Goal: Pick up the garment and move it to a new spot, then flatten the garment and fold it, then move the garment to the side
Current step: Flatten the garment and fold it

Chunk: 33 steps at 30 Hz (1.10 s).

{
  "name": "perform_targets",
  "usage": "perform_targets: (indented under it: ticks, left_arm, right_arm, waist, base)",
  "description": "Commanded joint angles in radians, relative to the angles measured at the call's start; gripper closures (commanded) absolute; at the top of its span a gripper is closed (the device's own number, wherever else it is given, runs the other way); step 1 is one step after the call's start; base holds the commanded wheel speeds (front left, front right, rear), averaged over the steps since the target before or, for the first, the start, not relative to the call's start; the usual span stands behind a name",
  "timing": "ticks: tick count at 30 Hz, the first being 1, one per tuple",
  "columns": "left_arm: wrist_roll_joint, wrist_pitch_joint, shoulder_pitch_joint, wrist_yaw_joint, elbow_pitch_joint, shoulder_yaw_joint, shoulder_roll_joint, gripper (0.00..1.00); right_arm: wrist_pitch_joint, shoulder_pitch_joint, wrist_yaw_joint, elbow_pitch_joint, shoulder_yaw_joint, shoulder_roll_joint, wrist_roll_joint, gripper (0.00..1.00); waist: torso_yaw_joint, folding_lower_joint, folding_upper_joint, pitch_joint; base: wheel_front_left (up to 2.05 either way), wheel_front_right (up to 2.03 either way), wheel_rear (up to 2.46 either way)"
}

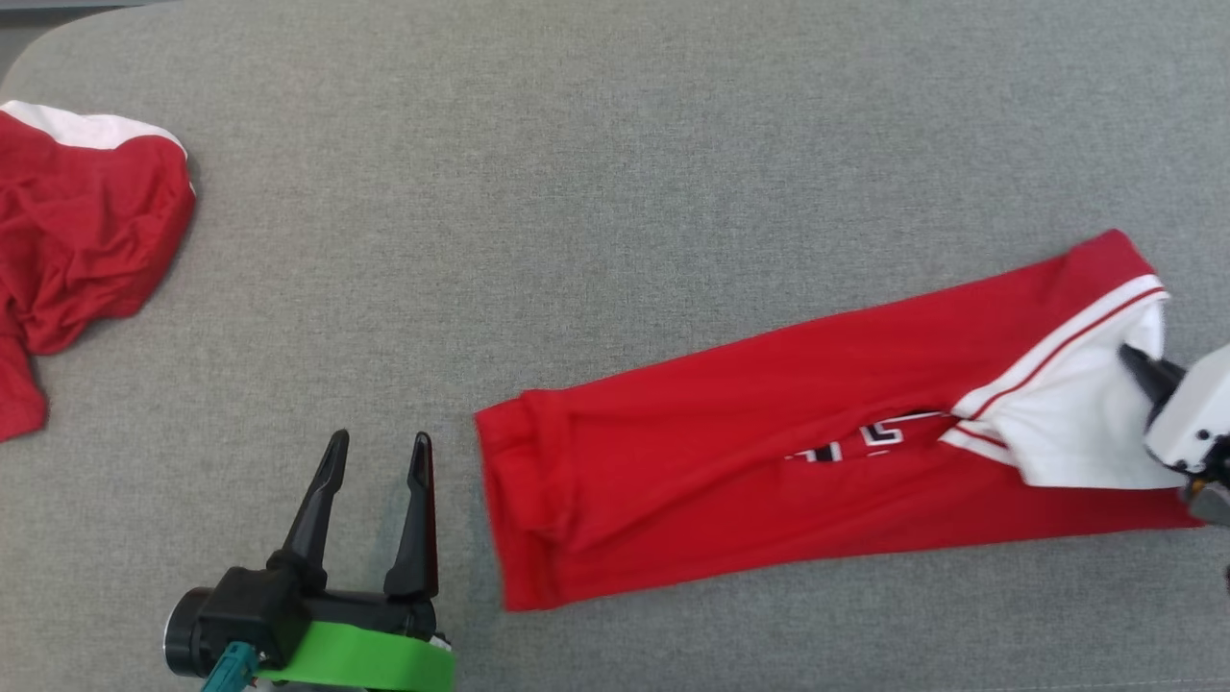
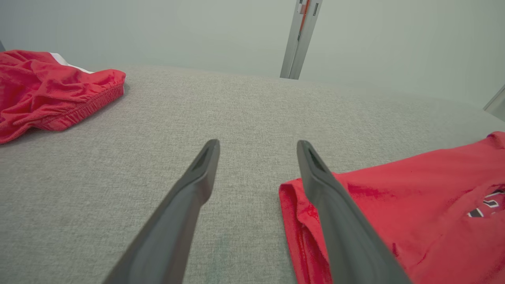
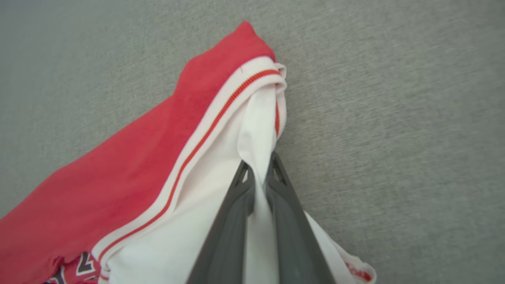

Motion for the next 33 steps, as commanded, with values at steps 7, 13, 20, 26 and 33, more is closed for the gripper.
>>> perform_targets:
  ticks: [7,13,20,26,33]
  left_arm:
    - [0.04,-0.003,0.03,-0.06,0.036,0.051,-0.041,0.0]
    - [0.049,-0.003,0.044,-0.078,0.06,0.073,-0.052,0.0]
    - [0.067,-0.003,0.045,-0.086,0.081,0.047,-0.057,0.0]
    - [0.076,-0.003,0.054,-0.069,0.082,0.056,-0.058,0.0]
    - [0.086,-0.003,0.07,-0.061,0.1,0.077,-0.058,0.0]
  right_arm:
    - [0.038,0.009,-0.001,-0.072,-0.237,-0.151,-0.023,1.0]
    - [0.121,0.018,-0.001,-0.163,-0.243,-0.198,0.017,1.0]
    - [0.148,0.098,-0.001,-0.285,-0.004,-0.079,0.062,1.0]
    - [0.047,0.171,-0.001,-0.273,0.196,0.079,0.045,1.0]
    - [-0.175,0.181,-0.001,-0.123,0.312,0.161,-0.027,1.0]
  waist:
    - [-0.003,0.0,-0.0001,-0.049]
    - [-0.015,0.0,-0.0001,-0.096]
    - [-0.032,0.0,-0.0001,-0.152]
    - [-0.04,0.0,-0.0001,-0.175]
    - [-0.04,0.0,-0.0001,-0.188]
  base:
    - [0.0,0.0,0.0]
    - [0.0,0.0,0.0]
    - [0.0,0.0,0.0]
    - [0.0,0.0,0.0]
    - [0.0,0.0,0.0]
